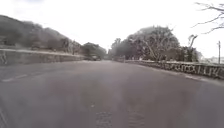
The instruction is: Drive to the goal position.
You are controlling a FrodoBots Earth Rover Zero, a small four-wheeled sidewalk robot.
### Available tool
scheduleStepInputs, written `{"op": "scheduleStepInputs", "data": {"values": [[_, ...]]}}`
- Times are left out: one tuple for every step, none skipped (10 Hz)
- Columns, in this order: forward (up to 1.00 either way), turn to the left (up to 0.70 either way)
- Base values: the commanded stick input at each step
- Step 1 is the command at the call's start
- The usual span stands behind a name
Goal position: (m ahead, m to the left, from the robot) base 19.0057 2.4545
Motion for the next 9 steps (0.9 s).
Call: {"op": "scheduleStepInputs", "data": {"values": [[0.7,0.14],[0.7,0.0],[0.7,0.0],[0.7,0.0],[0.7,0.0],[0.7,0.0],[0.7,0.0],[0.7,0.0],[0.7,0.0]]}}
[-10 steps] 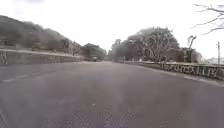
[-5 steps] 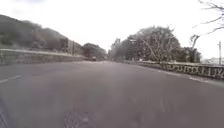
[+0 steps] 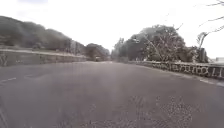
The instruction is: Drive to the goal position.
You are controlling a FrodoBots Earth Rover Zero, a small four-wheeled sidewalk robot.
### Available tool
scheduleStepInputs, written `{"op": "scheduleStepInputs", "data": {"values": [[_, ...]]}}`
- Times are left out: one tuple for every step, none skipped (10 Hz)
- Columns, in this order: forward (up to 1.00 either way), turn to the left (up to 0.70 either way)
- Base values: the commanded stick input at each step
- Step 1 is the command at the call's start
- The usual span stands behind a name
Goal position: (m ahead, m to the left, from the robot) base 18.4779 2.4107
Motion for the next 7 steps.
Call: {"op": "scheduleStepInputs", "data": {"values": [[0.7,0.0],[0.7,0.0],[0.7,0.0],[0.7,0.0],[0.7,0.0],[0.7,0.0],[0.7,0.0]]}}
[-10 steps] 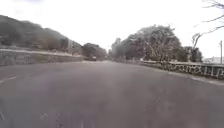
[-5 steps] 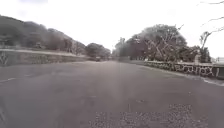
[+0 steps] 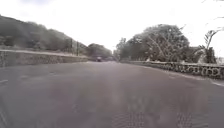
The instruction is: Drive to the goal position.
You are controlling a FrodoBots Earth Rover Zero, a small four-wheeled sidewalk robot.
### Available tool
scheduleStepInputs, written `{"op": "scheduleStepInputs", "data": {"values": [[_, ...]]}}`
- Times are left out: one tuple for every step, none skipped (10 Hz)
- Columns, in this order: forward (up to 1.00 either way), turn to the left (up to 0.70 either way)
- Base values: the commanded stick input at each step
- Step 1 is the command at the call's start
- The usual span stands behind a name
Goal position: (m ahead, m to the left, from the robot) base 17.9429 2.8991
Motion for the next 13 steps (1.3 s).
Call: {"op": "scheduleStepInputs", "data": {"values": [[0.7,0.0],[0.7,0.0],[0.7,0.0],[0.7,0.0],[0.7,0.0],[0.7,0.0],[0.7,0.0],[0.7,0.0],[0.7,0.0],[0.7,0.0],[0.7,0.0],[0.7,0.0],[0.7,0.0]]}}
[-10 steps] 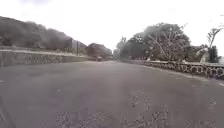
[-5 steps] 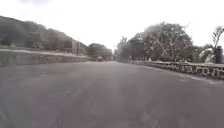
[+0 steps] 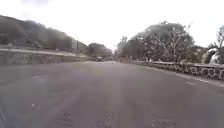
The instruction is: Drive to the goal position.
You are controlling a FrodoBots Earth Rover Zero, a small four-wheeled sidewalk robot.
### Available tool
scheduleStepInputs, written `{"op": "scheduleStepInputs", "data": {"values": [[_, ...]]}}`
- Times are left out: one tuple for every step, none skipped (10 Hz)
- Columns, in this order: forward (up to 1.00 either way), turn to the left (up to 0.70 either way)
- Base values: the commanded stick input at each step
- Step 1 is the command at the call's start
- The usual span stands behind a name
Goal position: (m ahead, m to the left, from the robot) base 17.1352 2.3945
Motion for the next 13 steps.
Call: {"op": "scheduleStepInputs", "data": {"values": [[0.7,0.0],[0.7,0.0],[0.7,0.0],[0.7,0.0],[0.7,0.0],[0.7,0.0],[0.7,0.0],[0.7,0.0],[0.7,0.0],[0.7,0.0],[0.7,0.0],[0.7,0.0],[0.7,0.0]]}}
